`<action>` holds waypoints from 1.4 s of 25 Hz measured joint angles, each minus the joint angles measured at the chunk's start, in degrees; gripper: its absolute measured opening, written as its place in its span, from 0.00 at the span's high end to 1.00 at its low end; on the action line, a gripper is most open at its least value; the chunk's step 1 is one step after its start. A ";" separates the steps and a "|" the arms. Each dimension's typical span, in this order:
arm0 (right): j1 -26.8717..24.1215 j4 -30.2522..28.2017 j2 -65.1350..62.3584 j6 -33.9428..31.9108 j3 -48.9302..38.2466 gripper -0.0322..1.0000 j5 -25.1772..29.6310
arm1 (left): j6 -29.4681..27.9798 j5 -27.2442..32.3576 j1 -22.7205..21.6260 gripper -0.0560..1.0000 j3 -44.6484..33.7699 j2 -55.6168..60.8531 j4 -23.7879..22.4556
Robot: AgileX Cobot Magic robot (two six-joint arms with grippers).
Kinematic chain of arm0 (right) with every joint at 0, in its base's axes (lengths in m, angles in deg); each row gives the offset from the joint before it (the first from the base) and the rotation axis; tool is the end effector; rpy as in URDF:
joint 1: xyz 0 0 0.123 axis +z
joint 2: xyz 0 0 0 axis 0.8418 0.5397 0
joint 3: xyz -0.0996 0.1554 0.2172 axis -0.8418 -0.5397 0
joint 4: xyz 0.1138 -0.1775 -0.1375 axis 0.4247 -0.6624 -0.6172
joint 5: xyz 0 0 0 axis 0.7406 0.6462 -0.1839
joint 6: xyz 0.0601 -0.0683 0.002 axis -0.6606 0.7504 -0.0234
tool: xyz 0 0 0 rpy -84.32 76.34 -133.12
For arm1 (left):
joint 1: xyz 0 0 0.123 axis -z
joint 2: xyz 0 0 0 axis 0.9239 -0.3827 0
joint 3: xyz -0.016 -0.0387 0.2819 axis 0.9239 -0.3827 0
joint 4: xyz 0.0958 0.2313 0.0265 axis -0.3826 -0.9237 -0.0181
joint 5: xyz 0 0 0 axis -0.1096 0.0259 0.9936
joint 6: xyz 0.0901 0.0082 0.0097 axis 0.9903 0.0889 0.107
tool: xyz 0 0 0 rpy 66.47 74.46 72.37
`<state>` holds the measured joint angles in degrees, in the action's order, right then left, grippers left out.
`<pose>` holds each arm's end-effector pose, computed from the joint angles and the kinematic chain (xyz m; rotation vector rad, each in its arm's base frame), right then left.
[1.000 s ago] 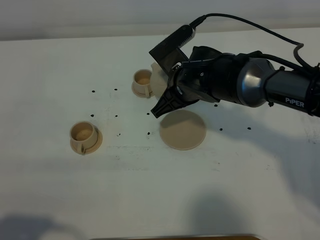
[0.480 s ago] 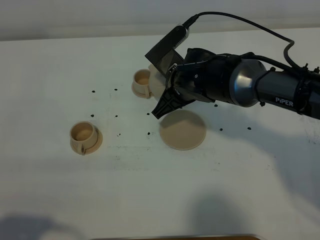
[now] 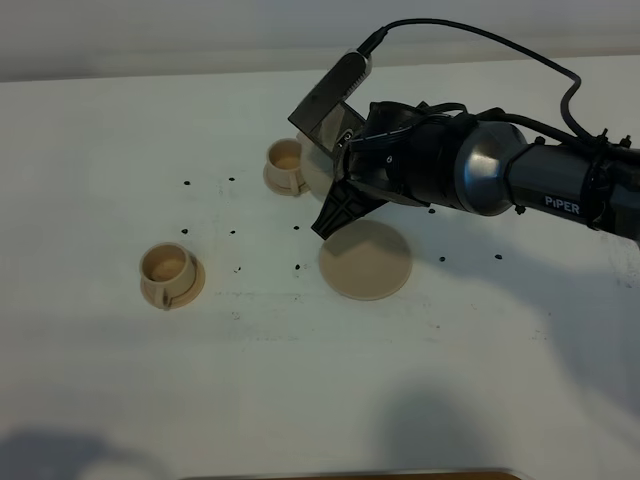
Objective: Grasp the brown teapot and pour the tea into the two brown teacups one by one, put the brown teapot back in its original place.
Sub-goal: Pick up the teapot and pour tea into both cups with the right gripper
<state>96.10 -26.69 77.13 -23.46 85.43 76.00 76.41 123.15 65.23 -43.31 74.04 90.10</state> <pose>0.3669 0.2505 0.1737 -0.9911 2.3092 -0.3284 -0.0012 -0.0091 0.2672 0.0116 2.0719 -0.0825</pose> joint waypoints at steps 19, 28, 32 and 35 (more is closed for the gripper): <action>0.16 -3.90 0.00 1.83 0.00 0.89 0.40 | 0.06 0.00 0.00 0.48 0.00 0.00 0.00; 0.18 -6.31 0.00 2.37 0.00 0.89 -0.95 | 0.06 0.00 0.00 0.48 0.00 0.00 0.00; 0.18 -7.00 0.00 2.67 0.00 0.89 -2.06 | 0.06 0.00 0.00 0.48 0.00 0.00 0.00; 0.18 -7.42 0.00 3.16 0.00 0.89 -2.23 | 0.06 0.00 0.00 0.48 0.00 0.00 0.00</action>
<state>96.28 -34.11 77.13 -20.30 85.43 73.77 76.47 123.15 65.23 -43.31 74.04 90.10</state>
